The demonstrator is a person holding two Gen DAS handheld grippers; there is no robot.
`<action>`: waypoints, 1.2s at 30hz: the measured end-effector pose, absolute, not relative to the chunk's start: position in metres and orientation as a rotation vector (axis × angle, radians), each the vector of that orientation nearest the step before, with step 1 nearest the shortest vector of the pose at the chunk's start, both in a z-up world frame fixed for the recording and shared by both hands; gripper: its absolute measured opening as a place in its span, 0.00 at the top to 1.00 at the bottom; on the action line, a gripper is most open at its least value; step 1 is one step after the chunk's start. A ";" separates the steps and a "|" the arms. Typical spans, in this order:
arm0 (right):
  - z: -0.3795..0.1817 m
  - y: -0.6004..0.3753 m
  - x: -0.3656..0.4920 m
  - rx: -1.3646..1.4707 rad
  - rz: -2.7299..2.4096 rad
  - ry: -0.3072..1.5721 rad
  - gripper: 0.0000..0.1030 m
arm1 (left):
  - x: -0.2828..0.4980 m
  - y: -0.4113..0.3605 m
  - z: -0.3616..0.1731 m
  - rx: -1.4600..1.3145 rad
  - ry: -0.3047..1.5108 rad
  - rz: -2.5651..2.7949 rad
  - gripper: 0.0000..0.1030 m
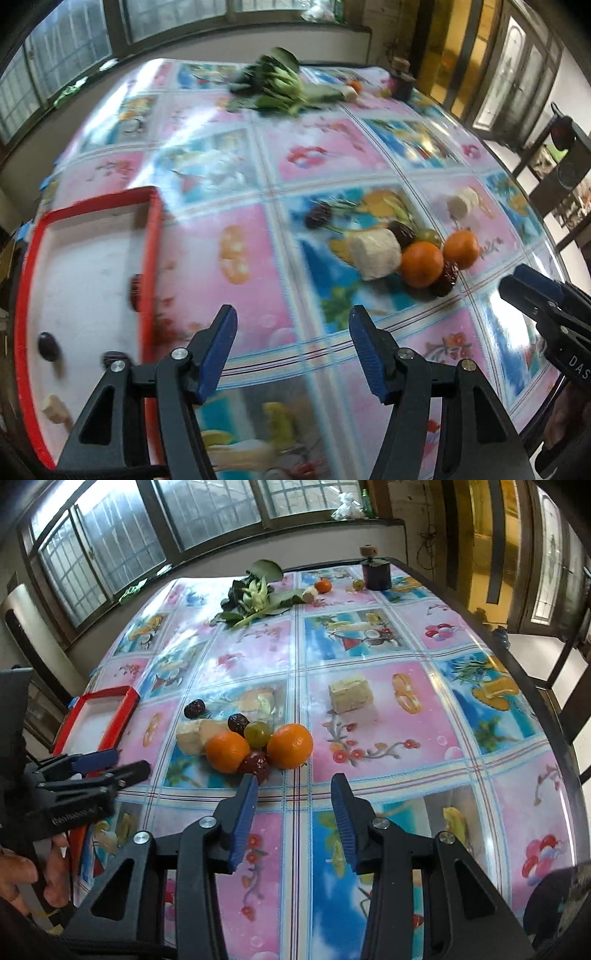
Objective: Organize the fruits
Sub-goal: 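Grasp a pale rice-cake piece with the left gripper while the right gripper grasps an orange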
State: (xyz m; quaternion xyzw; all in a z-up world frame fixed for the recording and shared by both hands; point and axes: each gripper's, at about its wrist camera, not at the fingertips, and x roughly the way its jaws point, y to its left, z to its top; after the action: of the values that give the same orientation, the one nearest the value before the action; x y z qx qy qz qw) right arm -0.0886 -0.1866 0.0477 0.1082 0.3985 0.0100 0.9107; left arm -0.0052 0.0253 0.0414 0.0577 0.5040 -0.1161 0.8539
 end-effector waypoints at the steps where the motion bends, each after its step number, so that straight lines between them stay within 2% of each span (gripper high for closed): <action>1: 0.046 -0.187 -0.088 0.218 0.023 0.818 0.59 | -0.004 0.023 0.039 0.120 1.062 -0.245 0.39; 14: 0.034 -0.196 -0.049 0.271 0.057 0.830 0.59 | 0.022 0.016 0.040 0.008 1.064 -0.237 0.39; 21: 0.024 -0.199 -0.041 0.329 0.092 0.847 0.61 | 0.030 0.007 0.039 -0.016 1.072 -0.264 0.39; 23: 0.020 -0.196 -0.038 0.339 0.106 0.866 0.65 | 0.031 0.003 0.039 -0.028 1.070 -0.290 0.39; 36: 0.019 -0.221 -0.054 0.392 0.062 0.850 0.67 | 0.040 -0.020 0.036 -0.006 1.074 -0.307 0.41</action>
State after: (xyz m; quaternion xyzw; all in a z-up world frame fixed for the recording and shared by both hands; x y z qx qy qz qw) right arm -0.0542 -0.2208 0.0188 0.1888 0.4095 0.0299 0.8921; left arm 0.0400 -0.0205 0.0359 -0.0029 0.5093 -0.1455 0.8482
